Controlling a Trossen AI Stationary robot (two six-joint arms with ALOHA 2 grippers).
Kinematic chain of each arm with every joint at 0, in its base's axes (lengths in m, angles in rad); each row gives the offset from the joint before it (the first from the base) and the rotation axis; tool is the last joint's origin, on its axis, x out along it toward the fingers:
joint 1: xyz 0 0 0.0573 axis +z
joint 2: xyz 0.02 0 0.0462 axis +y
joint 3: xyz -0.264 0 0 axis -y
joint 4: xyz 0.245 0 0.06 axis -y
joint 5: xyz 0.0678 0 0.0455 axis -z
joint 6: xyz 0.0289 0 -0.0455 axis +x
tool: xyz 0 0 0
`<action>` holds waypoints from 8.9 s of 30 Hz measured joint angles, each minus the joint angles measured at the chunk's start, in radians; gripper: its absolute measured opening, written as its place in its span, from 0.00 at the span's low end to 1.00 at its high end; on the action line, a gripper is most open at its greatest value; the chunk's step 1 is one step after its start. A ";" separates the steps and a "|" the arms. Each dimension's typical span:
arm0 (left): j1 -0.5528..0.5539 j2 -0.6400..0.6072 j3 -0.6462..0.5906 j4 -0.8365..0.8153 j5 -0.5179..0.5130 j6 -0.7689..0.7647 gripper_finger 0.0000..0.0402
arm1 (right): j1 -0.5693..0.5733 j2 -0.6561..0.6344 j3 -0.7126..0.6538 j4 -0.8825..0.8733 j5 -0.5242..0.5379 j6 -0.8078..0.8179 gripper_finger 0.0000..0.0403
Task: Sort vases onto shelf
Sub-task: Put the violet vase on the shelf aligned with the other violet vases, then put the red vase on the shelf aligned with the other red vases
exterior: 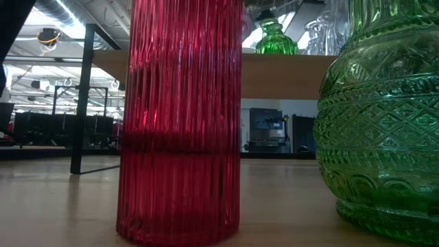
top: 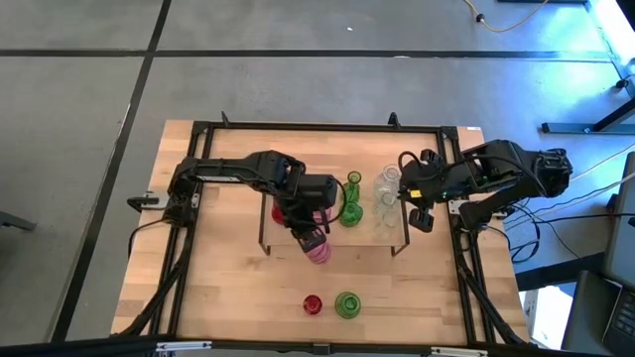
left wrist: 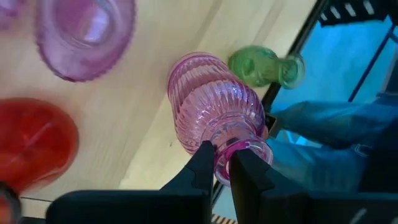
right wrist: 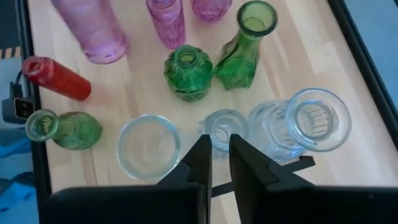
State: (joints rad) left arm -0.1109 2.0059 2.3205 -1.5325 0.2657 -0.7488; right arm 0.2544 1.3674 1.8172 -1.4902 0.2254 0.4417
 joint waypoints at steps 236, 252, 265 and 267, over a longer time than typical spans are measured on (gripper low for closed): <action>-0.388 -0.262 -0.929 1.171 -0.202 -0.652 0.01 | 0.080 -0.109 -0.165 0.603 -0.363 -0.091 0.10; -0.373 -0.262 -0.929 1.072 -0.223 -0.709 0.28 | 0.080 -0.108 -0.165 0.605 -0.349 -0.092 0.10; -0.374 -0.212 -0.929 1.072 -0.209 -0.700 0.28 | 0.080 -0.107 -0.165 0.606 -0.323 -0.092 0.10; -0.374 -0.212 -0.929 1.072 -0.216 -0.700 0.28 | 0.080 -0.107 -0.165 0.606 -0.323 -0.092 0.10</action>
State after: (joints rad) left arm -0.4847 1.7935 1.3918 -0.4607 0.0500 -1.4487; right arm 0.3347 1.2602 1.6522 -0.8846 -0.0974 0.3492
